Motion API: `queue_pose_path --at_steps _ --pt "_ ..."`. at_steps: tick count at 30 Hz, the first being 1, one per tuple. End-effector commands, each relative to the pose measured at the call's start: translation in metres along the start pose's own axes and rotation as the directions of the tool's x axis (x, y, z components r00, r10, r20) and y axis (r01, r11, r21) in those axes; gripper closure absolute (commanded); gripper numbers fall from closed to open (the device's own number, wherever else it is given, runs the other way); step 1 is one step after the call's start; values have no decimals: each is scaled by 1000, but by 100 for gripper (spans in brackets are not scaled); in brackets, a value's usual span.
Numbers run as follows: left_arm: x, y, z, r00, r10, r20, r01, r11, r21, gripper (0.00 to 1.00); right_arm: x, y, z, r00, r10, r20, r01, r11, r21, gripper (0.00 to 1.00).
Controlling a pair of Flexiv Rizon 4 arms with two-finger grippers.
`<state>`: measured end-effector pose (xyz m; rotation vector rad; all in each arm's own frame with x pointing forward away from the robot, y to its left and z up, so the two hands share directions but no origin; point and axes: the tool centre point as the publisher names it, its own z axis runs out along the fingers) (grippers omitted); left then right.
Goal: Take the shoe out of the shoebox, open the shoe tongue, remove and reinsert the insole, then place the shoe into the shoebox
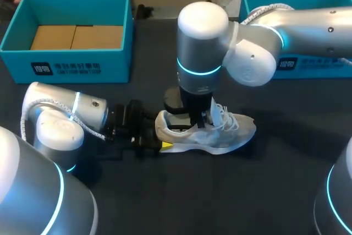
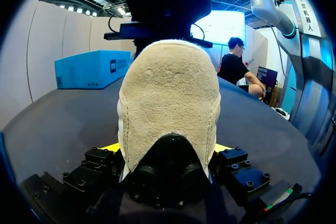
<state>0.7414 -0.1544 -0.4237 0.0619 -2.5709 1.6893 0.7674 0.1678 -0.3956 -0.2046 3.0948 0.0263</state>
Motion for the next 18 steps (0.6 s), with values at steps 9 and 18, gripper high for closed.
queue_pose_path --at_steps 9,18 --pt "0 0 0 1000 0 -1 0 1000 -2 100 -10 16 13 1000 7 -6 -7 1000 -21 58" --pt "0 0 0 1000 0 -1 0 1000 -2 100 -3 21 34 998 17 -68 -21 998 -59 76"
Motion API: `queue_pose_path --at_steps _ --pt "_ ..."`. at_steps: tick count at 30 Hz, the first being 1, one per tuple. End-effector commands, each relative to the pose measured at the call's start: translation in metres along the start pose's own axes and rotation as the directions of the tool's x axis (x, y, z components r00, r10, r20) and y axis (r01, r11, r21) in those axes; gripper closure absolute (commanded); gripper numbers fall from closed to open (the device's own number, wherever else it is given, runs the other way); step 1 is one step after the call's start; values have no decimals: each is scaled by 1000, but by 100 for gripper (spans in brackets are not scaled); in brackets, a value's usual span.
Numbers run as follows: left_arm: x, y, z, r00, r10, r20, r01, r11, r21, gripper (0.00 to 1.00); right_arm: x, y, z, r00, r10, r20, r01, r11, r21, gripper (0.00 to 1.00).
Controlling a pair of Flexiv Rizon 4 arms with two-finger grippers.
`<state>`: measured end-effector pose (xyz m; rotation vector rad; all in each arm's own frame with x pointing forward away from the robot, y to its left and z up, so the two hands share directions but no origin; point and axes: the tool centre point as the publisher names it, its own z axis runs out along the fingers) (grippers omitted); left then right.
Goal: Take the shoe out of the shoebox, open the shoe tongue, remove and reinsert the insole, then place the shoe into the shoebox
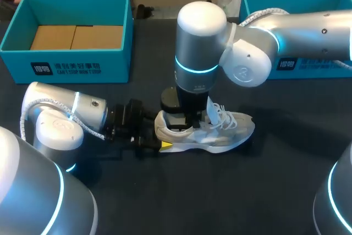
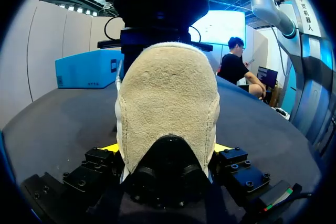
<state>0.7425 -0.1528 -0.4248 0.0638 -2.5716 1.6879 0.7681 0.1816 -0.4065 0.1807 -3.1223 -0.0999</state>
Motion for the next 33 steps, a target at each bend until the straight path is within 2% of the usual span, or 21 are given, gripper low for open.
queue_pose_path --at_steps 1,5,8,11,14,22,33 --pt "1 -2 1 1000 1 -2 -1 1000 -1 100 0 7 26 999 2 -32 -2 1000 -11 79" --pt "1 -2 1 1000 1 -2 -1 1000 -1 100 9 8 35 998 10 -62 -11 1000 -26 86" --pt "1 -2 1 1000 1 -2 -1 1000 -1 100 16 8 38 997 16 -80 -18 999 -26 87" --pt "1 -2 1 1000 1 -2 -1 1000 -1 100 20 7 42 996 26 -90 -29 999 -29 100" --pt "1 -2 1 1000 1 -2 -1 1000 -1 100 21 6 41 995 30 -94 -32 999 -23 100" --pt "1 -2 1 1000 1 -2 -1 1000 -1 100 21 -4 15 997 41 -72 -40 999 14 100" --pt "1 -2 1 1000 1 -2 -1 1000 -1 100 23 -17 -16 999 43 -29 -42 999 26 100"
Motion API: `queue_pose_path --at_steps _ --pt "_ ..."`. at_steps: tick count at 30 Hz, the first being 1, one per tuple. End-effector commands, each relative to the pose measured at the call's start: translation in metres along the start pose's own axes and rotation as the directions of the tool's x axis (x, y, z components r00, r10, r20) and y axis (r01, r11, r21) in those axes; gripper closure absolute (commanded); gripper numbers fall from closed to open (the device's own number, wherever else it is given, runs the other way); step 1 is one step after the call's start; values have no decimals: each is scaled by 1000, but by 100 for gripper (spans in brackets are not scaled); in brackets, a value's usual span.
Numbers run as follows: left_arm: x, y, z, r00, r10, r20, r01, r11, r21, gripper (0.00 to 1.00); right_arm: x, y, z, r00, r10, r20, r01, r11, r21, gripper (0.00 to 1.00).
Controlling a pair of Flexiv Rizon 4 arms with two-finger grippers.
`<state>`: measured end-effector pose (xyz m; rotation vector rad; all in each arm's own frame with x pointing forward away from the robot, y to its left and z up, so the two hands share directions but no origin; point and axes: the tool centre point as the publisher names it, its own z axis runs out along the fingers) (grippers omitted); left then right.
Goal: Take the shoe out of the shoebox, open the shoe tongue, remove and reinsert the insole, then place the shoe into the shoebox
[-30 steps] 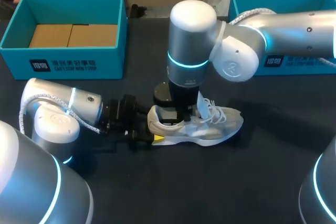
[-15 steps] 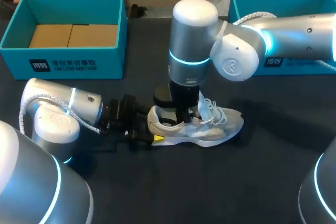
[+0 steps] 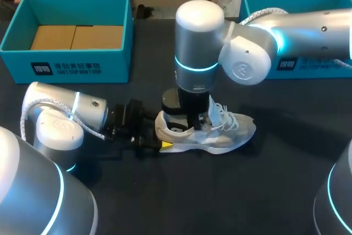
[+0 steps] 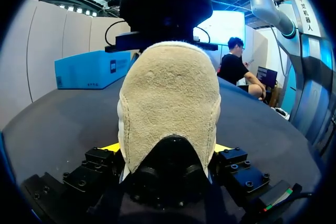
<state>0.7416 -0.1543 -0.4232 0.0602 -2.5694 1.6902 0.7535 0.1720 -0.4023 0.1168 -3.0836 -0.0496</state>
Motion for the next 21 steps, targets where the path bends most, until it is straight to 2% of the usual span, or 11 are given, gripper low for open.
queue_pose_path --at_steps 1,18,21 --pt "0 0 0 1000 0 0 0 1000 -3 100 8 -11 -12 1000 2 14 -2 1000 1 100" --pt "0 0 0 1000 0 0 0 1000 -3 100 5 -40 -43 998 -12 65 13 1000 -15 100" --pt "0 0 0 1000 0 0 0 1000 -3 100 2 -42 -47 997 -27 78 30 999 -37 100"
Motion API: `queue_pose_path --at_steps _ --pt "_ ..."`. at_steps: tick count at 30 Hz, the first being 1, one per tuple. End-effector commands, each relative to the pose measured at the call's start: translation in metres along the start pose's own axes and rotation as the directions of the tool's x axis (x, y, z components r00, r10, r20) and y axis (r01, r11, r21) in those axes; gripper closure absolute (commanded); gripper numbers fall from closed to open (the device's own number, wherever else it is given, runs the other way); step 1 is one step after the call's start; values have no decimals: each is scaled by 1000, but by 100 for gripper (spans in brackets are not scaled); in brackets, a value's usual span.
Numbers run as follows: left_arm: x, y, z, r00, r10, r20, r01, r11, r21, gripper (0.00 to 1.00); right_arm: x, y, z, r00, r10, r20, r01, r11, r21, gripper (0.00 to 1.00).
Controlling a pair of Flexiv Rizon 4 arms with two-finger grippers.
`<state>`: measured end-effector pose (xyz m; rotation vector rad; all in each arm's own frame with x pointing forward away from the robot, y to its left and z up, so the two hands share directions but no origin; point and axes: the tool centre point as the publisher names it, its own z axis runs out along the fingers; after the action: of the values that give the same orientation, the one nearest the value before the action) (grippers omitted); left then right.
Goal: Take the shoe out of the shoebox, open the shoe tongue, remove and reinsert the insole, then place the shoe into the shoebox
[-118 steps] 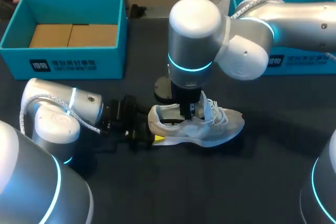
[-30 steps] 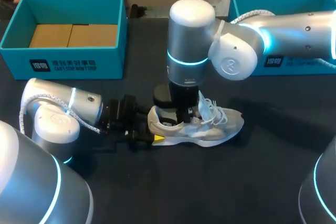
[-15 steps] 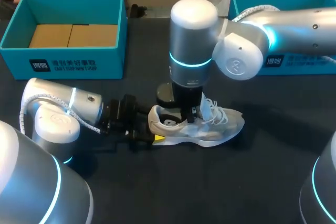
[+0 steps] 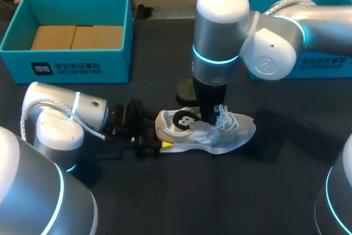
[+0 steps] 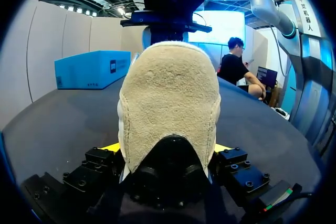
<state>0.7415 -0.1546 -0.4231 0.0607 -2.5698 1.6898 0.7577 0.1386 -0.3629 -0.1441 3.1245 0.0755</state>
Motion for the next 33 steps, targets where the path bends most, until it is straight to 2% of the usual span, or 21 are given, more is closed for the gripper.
queue_pose_path --at_steps 1,10,18,25,33 --pt "0 1 0 1000 0 0 0 1000 -2 100 1 -10 -8 1000 -17 14 18 999 -37 100" --pt "0 1 0 1000 0 0 0 1000 -2 100 -7 0 -17 996 -88 36 93 980 -178 100" --pt "0 1 0 1000 0 0 0 1000 -2 100 -14 15 -33 987 -161 3 154 943 -295 100" --pt "0 1 0 1000 0 0 0 1000 -2 100 -19 28 -45 975 -222 -34 197 920 -338 100" --pt "0 1 0 1000 0 0 0 1000 -2 100 -26 56 -49 958 -284 -42 247 890 -384 100"
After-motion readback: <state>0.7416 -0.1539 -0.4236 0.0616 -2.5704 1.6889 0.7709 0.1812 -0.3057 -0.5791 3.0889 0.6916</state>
